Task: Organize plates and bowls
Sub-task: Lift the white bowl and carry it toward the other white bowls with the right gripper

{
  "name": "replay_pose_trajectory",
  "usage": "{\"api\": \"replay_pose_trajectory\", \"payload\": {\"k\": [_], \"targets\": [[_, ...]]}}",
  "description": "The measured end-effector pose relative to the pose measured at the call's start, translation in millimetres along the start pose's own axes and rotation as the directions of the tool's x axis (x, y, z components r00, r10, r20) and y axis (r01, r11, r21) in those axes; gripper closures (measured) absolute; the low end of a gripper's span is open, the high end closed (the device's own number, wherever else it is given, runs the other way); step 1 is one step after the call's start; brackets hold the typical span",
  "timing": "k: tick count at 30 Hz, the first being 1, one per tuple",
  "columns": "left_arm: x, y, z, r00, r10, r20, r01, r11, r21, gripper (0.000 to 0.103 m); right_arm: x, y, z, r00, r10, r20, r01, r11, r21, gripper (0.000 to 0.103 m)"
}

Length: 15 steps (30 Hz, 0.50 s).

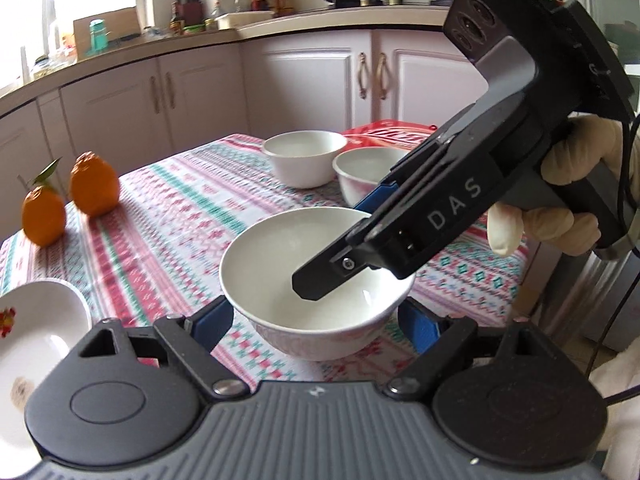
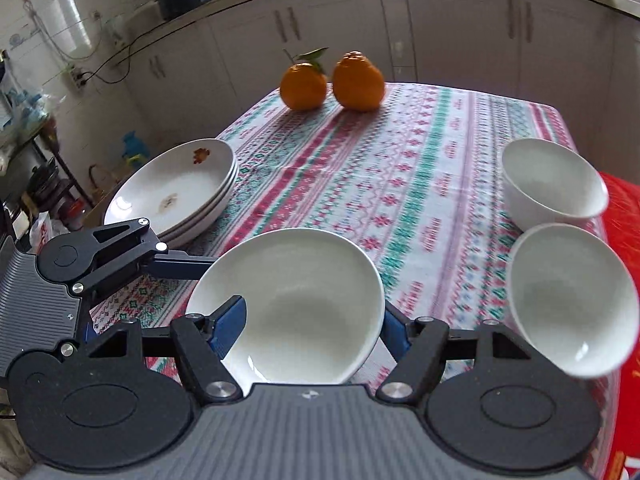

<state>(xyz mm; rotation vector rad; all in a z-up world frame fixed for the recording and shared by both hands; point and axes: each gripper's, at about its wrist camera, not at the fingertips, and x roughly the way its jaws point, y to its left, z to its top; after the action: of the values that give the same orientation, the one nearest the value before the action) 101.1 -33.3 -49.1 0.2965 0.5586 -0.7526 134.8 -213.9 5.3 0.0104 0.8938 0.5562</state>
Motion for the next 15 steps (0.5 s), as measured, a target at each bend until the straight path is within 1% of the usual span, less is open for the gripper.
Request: {"api": "replay_pose_trajectory", "payload": {"k": [6,15], "targets": [[-1,8,-7,1.0,0.011,-0.004,-0.011,1.0,-0.021,0.014,10,3,5,1.0,0.011,-0.007,-0.011,1.0,-0.006,0.027],[2,10,-10,1.0,0.002,-0.008,-0.002,1.0,-0.03,0.014,15,2,4,1.0,0.007,-0.015,-0.007,1.0,-0.006,0.027]]}}
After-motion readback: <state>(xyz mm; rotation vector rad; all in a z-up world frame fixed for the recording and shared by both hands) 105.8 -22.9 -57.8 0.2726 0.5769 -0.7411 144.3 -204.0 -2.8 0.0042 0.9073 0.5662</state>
